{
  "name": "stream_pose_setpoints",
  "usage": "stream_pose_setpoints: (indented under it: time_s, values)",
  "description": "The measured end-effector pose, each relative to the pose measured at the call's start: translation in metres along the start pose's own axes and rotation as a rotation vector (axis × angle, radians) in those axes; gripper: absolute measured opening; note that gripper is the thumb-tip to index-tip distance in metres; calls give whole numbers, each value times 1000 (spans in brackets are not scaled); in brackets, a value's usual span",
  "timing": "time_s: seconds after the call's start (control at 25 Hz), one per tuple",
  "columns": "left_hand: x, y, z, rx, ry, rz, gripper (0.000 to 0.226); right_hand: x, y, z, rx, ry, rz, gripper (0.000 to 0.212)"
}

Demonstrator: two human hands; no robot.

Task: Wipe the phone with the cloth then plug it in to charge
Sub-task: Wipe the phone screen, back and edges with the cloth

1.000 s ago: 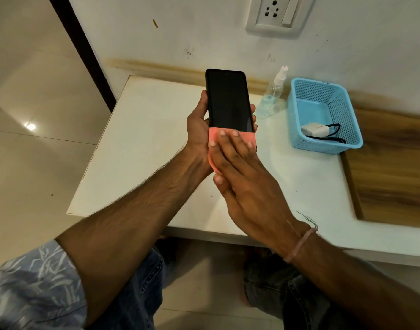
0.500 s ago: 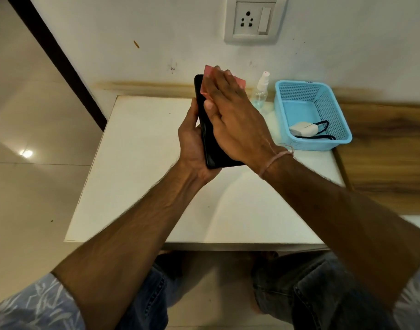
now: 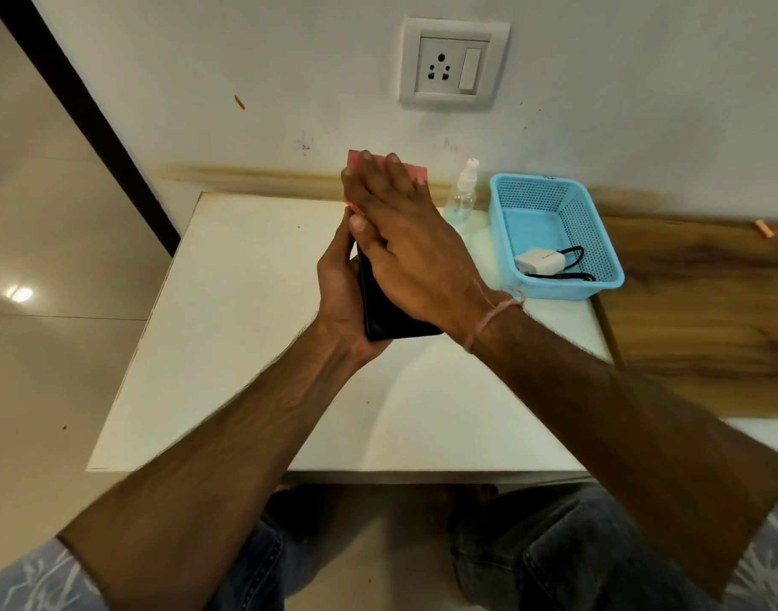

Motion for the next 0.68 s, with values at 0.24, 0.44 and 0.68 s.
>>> stream_pose_setpoints:
  time_s: [0.24, 0.44, 0.68]
  values:
    - [0, -1, -2, -16, 33, 55, 62, 17, 28, -43, -42, 66, 149, 50]
    - [0, -4, -2, -132, 60, 88, 83, 34, 24, -88, -86, 120, 13, 52]
    - [-2, -1, -2, -99, -46, 127, 73, 19, -14, -62, 30, 35, -38, 52]
Point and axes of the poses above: each hand's wrist, its own z-axis towards the middle knuckle, its own x-axis out of the palm, y = z × x, the point moved 6 cm from there along z, towards the middle knuckle, and after that the axes turned 12 degrees about y, right-handed, at the moved point
